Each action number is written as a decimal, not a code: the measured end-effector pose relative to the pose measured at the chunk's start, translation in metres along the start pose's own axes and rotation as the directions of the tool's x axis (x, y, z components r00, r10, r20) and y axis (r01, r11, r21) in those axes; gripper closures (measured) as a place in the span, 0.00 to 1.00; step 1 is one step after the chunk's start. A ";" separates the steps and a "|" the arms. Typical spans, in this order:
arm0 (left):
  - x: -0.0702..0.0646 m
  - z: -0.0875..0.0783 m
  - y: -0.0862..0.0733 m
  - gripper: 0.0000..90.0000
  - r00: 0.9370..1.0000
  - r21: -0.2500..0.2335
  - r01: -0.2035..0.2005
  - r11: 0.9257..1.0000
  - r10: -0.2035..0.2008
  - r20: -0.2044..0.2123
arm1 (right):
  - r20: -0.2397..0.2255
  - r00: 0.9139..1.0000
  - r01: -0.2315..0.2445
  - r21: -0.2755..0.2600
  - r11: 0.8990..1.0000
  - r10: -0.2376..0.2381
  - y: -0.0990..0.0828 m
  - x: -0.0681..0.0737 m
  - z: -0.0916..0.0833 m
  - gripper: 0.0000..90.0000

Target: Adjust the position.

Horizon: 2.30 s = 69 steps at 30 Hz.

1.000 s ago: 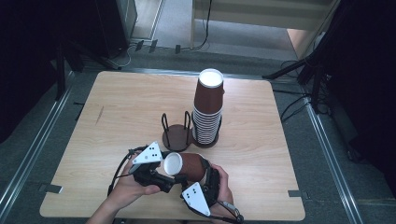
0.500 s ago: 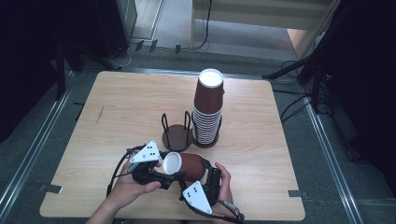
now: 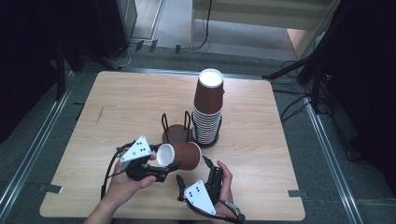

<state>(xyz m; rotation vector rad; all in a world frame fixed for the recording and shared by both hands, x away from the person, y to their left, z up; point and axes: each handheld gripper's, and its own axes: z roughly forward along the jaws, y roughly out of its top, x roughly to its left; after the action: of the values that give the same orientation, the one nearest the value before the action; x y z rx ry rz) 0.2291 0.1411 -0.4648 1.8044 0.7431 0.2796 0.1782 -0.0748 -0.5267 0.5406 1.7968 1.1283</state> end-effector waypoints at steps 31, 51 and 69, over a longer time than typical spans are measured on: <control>0.014 -0.017 -0.005 0.26 0.997 -0.272 0.069 0.960 -0.077 -0.021 | 0.027 0.993 -0.114 0.021 0.993 0.114 0.004 -0.003 0.005 0.00; 0.013 -0.015 -0.009 0.26 0.998 -0.322 0.055 0.945 -0.066 -0.024 | 0.072 0.931 -0.364 0.088 0.927 0.359 0.007 -0.023 0.006 0.00; 0.010 -0.011 -0.011 0.26 0.997 -0.373 0.062 0.926 -0.076 -0.021 | 0.142 0.716 -0.694 0.038 0.719 0.683 0.030 -0.044 -0.012 0.00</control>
<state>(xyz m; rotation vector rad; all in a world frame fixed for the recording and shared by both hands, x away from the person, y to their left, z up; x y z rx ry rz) 0.2269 0.1580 -0.4720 1.4140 0.7227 0.3801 0.1859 -0.0984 -0.4783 1.3945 1.5667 1.4669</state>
